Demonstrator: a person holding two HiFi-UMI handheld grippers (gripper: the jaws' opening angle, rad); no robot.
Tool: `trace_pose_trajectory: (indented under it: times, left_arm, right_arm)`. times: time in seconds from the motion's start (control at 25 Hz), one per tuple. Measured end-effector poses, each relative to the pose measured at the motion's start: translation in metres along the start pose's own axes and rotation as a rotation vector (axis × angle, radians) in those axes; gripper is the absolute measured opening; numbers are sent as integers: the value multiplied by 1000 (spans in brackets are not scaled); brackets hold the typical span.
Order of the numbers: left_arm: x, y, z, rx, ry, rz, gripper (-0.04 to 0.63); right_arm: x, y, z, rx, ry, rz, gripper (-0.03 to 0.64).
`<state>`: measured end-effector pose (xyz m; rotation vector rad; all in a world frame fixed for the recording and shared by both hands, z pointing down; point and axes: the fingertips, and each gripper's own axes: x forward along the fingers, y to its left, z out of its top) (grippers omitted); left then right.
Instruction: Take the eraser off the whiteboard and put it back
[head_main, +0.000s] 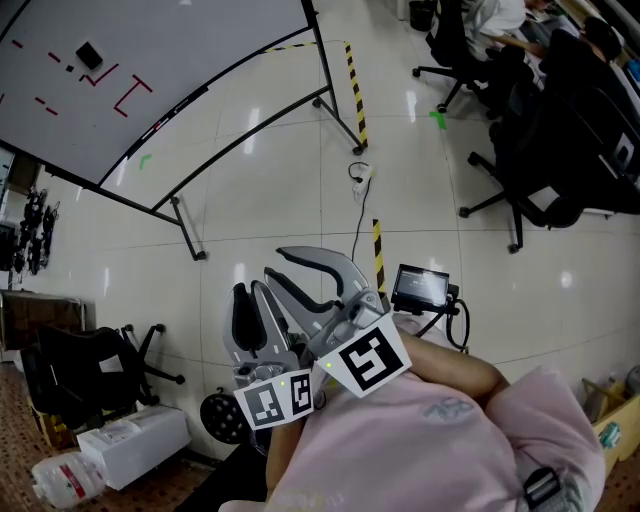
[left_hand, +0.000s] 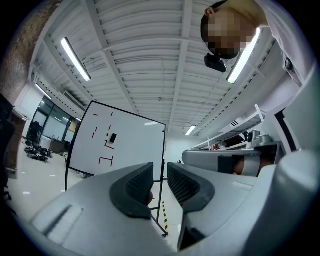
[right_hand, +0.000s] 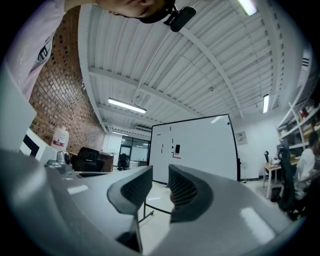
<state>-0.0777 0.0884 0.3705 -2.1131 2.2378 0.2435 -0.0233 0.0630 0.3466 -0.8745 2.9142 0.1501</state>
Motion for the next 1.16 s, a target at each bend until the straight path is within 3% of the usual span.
trace_pose_trajectory:
  times: [0.24, 0.68, 1.16]
  left_arm:
    - [16, 36, 5, -12, 0, -27, 94]
    - [47, 107, 17, -12, 4, -109, 94]
    - [47, 161, 19, -10, 11, -154, 94]
  right_arm:
    - [33, 22, 1, -38, 4, 26, 84]
    - [103, 43, -3, -19, -2, -67, 83]
    - [147, 77, -8, -20, -2, -105, 83]
